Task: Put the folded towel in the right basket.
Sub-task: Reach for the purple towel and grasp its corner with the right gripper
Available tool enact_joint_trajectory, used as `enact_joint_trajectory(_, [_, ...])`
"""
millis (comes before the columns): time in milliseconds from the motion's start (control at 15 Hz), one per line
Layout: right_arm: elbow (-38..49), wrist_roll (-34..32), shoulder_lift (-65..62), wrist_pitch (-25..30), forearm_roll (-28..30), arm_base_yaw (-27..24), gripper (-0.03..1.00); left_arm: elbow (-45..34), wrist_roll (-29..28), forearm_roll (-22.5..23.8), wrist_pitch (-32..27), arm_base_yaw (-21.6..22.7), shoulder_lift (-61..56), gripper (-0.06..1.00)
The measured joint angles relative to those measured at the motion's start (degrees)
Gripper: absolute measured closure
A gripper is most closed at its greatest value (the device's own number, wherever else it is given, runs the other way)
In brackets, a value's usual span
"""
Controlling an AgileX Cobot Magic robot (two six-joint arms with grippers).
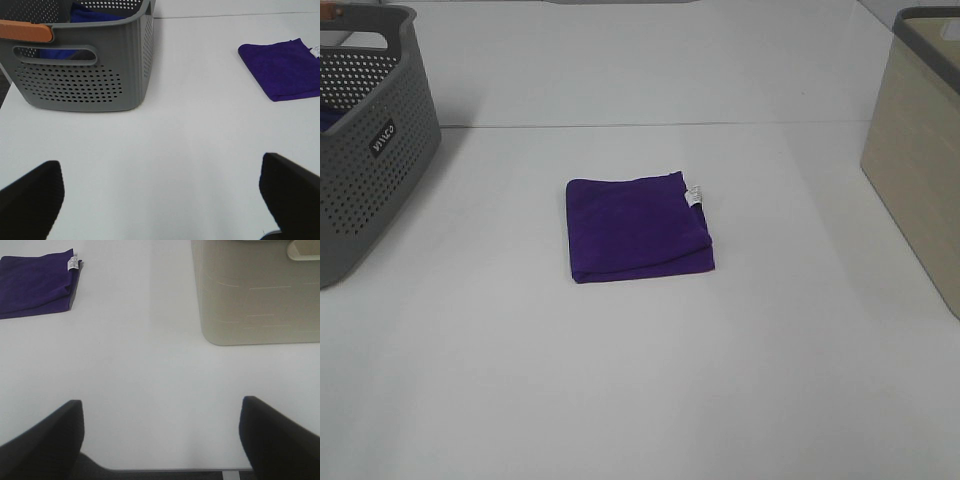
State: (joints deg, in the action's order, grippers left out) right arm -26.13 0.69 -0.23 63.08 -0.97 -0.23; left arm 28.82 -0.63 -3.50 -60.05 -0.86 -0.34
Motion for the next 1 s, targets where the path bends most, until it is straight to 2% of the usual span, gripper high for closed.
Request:
enact_joint_trajectory(267, [0.00, 0.00, 0.00, 0.00, 0.00, 0.00, 0.13, 0.00, 0.06, 0.00, 0.00, 0.00, 0.00, -0.05])
enact_joint_trajectory(467, [0.00, 0.00, 0.00, 0.00, 0.57, 0.00, 0.00, 0.00, 0.06, 0.00, 0.00, 0.00, 0.00, -0.05])
enact_joint_trajectory(1000, [0.00, 0.06, 0.00, 0.00, 0.63, 0.00, -0.02, 0.00, 0.06, 0.00, 0.00, 0.00, 0.00, -0.05])
